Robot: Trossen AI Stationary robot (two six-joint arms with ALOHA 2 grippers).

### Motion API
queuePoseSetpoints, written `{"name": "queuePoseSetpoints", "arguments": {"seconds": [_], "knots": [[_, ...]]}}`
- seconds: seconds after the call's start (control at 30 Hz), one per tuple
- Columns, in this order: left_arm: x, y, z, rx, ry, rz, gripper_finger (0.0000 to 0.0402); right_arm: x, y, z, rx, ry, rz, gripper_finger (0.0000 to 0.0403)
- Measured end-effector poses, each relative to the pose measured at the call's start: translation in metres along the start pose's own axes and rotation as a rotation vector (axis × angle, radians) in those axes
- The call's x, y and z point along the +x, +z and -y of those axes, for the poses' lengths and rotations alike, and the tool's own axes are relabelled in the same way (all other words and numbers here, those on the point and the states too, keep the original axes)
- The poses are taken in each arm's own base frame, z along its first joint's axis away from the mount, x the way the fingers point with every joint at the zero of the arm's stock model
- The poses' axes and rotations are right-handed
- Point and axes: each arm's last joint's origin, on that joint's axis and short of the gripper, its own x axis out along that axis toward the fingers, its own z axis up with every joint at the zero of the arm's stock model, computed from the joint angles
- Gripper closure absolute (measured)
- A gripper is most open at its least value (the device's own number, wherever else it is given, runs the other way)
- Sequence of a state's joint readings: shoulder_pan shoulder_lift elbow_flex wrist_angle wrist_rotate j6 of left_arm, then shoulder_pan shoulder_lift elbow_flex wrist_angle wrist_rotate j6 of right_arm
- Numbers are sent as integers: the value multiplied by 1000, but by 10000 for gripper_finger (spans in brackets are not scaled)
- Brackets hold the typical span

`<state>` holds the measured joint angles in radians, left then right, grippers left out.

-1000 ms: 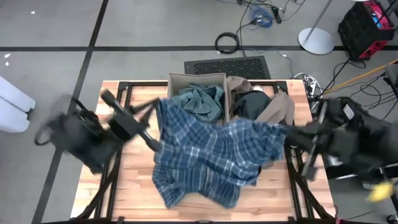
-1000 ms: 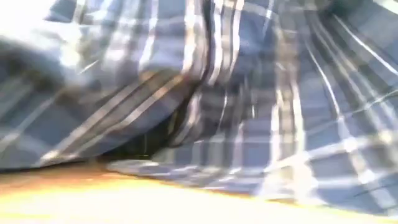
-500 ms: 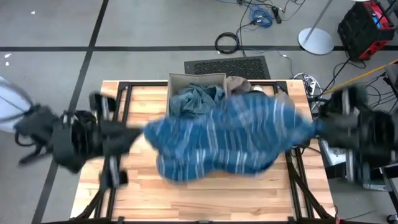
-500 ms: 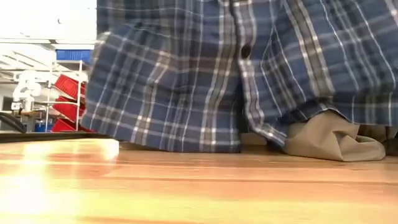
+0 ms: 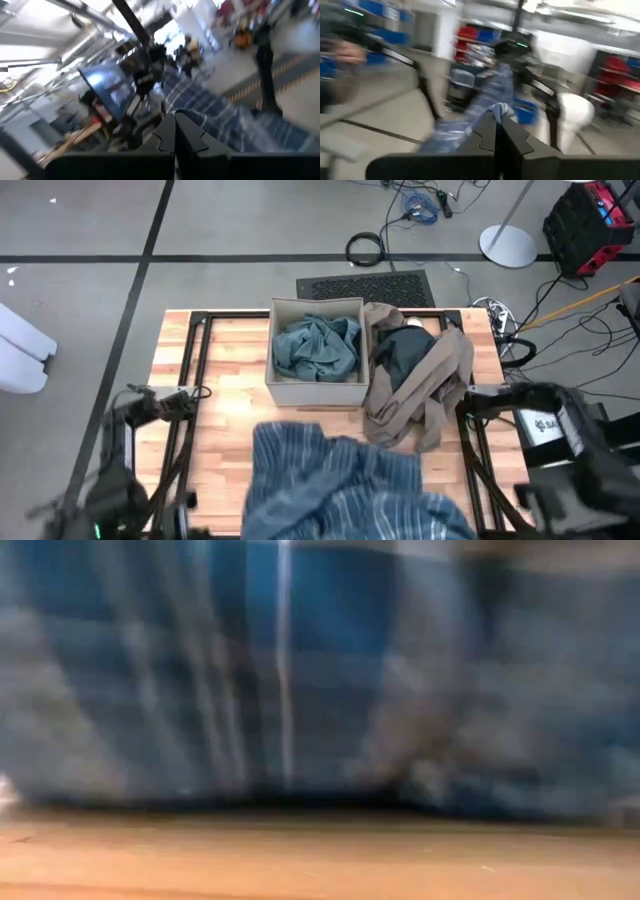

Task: Sort clothes
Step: Put the blue polo shirt into the laundry organizer

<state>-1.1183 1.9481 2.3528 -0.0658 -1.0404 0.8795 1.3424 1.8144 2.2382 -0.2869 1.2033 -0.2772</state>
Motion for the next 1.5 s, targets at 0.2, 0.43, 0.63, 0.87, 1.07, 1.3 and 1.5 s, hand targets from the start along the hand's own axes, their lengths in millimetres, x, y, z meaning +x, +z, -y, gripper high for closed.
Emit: {"name": "queuePoseSetpoints", "arguments": {"seconds": [0.2, 0.43, 0.63, 0.87, 1.07, 1.3, 1.5], "knots": [[32, -37, 43, 142, 251, -352, 402, 21, -53, -36, -105, -317, -124, 403], [69, -93, 33, 230, 429, -556, 402, 10, -82, 21, 201, -287, -244, 403], [74, -155, 17, 70, 387, -648, 402, 22, -119, 32, 373, -302, -510, 403], [71, -220, 27, -87, 276, -972, 402, 36, -187, 39, 399, -428, -840, 402], [60, -258, 53, -117, 161, -1196, 402, 41, -251, 26, 588, -396, -1047, 402], [46, -283, 87, -200, 39, -1301, 402, 38, -294, 8, 671, -271, -1230, 402], [45, -293, 100, -232, -95, -1346, 402, 47, -295, -2, 586, 4, -1217, 402]]}}
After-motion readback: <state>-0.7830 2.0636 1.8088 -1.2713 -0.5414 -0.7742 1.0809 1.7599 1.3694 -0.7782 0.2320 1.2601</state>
